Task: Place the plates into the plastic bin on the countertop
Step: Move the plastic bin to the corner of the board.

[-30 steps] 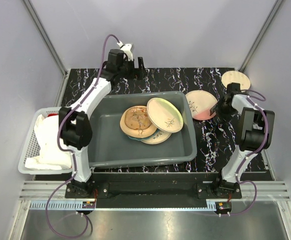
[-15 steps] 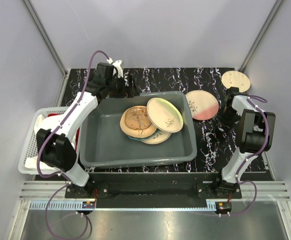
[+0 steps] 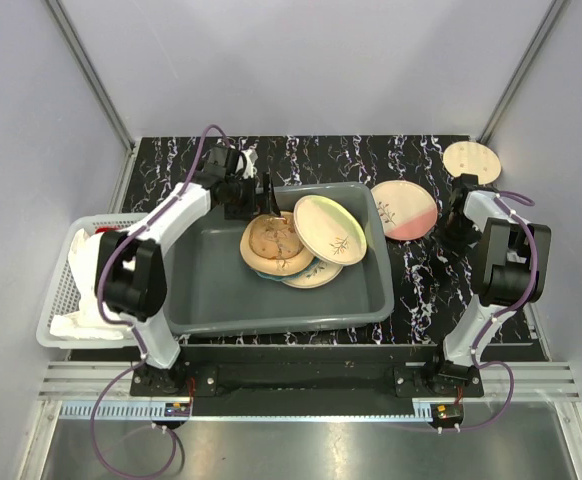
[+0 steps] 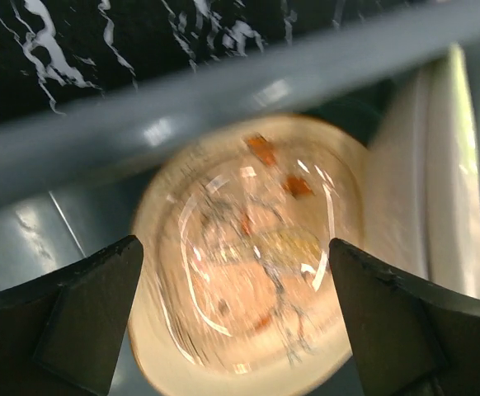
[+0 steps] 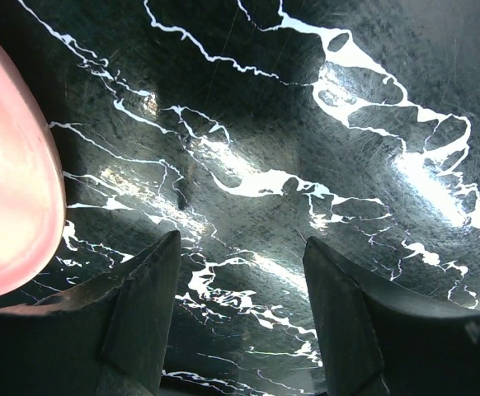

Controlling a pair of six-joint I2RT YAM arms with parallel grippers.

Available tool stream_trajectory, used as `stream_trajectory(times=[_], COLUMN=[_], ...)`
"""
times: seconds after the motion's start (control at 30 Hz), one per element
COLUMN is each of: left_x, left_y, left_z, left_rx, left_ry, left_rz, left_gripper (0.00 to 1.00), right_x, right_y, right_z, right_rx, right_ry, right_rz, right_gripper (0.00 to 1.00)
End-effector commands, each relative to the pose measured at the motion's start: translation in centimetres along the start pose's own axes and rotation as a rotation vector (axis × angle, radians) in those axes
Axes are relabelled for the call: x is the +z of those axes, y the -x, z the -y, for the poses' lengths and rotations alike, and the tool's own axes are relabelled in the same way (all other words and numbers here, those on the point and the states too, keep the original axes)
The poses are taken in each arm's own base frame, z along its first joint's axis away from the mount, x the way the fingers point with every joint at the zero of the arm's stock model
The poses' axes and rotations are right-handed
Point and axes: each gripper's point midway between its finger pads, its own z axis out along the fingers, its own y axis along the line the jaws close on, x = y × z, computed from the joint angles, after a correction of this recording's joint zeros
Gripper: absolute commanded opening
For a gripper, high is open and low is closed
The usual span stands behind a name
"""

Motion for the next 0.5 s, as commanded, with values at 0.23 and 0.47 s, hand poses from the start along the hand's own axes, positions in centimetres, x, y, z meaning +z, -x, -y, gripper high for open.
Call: stream_trajectory(times=[0.23,0.47], left_x=[4.4,5.7], left_y=[11.0,17.3], left_z=[-2.4,-5.7], left_rx=[-0.108,-0.159], left_ry=[0.008,0.031], left_rz=[0.283,0.425], left_gripper=[0.99,0.99], right_x=[-1.6,-1.2], right_y=[1.5,2.1], right_z=[-0.3,-1.1], right_rx=[0.013,0.008], right_ry=[0.035,0.053], right_rz=[0.075,0.063], right_gripper=[0.69,0.69])
